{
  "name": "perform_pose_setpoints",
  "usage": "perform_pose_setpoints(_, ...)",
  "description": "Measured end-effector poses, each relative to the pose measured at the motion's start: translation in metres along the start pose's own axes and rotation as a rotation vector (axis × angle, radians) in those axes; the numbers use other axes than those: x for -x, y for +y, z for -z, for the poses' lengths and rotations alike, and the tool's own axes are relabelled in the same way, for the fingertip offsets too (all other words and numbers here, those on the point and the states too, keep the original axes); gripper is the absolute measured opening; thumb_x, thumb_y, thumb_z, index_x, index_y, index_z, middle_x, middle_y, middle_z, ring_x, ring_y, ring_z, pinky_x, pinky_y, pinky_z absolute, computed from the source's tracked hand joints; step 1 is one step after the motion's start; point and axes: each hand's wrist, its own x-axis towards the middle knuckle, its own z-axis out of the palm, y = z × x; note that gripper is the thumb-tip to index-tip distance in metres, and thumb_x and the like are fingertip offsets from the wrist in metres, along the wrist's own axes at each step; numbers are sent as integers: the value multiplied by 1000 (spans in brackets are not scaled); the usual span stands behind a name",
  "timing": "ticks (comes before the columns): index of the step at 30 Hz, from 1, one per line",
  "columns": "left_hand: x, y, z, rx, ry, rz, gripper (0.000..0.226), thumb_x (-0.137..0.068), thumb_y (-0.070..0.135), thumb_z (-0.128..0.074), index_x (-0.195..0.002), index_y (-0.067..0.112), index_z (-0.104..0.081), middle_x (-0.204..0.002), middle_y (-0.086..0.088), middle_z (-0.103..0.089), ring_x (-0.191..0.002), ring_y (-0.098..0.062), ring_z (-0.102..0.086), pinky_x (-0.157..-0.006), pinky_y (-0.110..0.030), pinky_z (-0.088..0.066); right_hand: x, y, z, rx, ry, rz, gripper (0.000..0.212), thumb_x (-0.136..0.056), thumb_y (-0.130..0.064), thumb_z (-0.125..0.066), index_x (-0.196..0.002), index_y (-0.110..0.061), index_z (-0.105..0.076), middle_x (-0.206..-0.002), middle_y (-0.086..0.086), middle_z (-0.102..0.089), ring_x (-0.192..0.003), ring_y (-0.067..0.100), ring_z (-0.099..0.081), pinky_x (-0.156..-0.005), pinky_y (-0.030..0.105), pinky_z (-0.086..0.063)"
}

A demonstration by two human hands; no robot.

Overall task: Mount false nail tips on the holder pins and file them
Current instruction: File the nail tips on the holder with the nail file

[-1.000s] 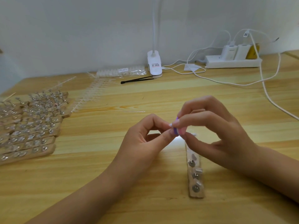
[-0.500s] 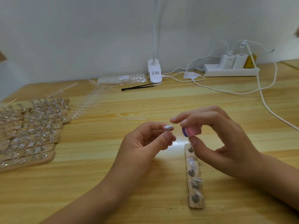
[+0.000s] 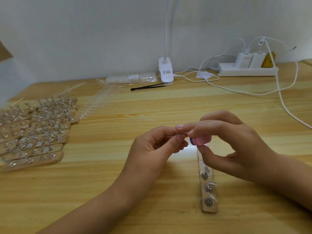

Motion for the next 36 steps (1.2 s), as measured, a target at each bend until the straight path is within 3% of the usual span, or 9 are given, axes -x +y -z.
perform_pose_setpoints(7,3,4,-2,27,9,-44,15,-85,28,-66,-94,24,-77,-79,7,-74,-77,-2,-68,-72,-13,-51,-2,2,3,114,1,90,15,-85,-6,-63,-99,-3,-68,-119,-4,-66,-94,15,-58,-87,20,-47)
perform_pose_setpoints(14,-2,7,-2,189,-23,105,13,-78,34,-74,-90,31,-77,-83,-2,-76,-81,-10,-72,-73,-16,-53,-2,1,6,-81,183,-34,21,-91,-12,-62,-109,-23,-57,-118,0,-57,-107,21,-61,-86,39,-49)
perform_pose_setpoints(17,-1,6,-3,223,-21,140,9,-74,36,-74,-82,31,-75,-81,-3,-76,-79,-10,-71,-73,-17,-53,-3,4,5,1,192,-45,28,-90,-9,-64,-113,-20,-56,-105,5,-54,-100,16,-58,-85,39,-48)
perform_pose_setpoints(19,-1,7,-2,215,-38,136,3,-78,30,-72,-80,31,-73,-81,-3,-75,-79,-11,-71,-73,-18,-53,0,4,1,50,154,-24,25,-90,-10,-65,-111,-24,-61,-106,3,-54,-97,19,-59,-84,41,-48)
perform_pose_setpoints(23,0,7,-3,186,-71,120,4,-81,31,-72,-83,28,-72,-83,-4,-75,-81,-11,-72,-74,-18,-53,1,5,-2,154,106,22,25,-90,-10,-67,-110,-26,-66,-106,2,-56,-93,22,-57,-86,32,-43)
perform_pose_setpoints(28,1,8,-3,199,-91,108,6,-77,33,-73,-80,28,-71,-80,-2,-74,-78,-10,-71,-72,-17,-52,0,6,1,190,113,34,23,-91,-14,-66,-112,-23,-61,-103,3,-58,-95,16,-55,-90,27,-39)
perform_pose_setpoints(31,1,7,-2,198,-91,106,3,-77,31,-73,-79,29,-71,-80,-2,-74,-78,-10,-71,-72,-17,-52,0,7,2,170,107,24,24,-90,-13,-66,-111,-19,-55,-104,1,-57,-97,12,-54,-89,28,-39)
perform_pose_setpoints(36,0,6,-3,183,-81,90,6,-73,35,-73,-77,31,-72,-77,-1,-74,-77,-8,-70,-71,-16,-52,0,5,2,128,120,16,20,-90,-12,-67,-106,-22,-60,-103,4,-59,-97,13,-56,-87,34,-42)
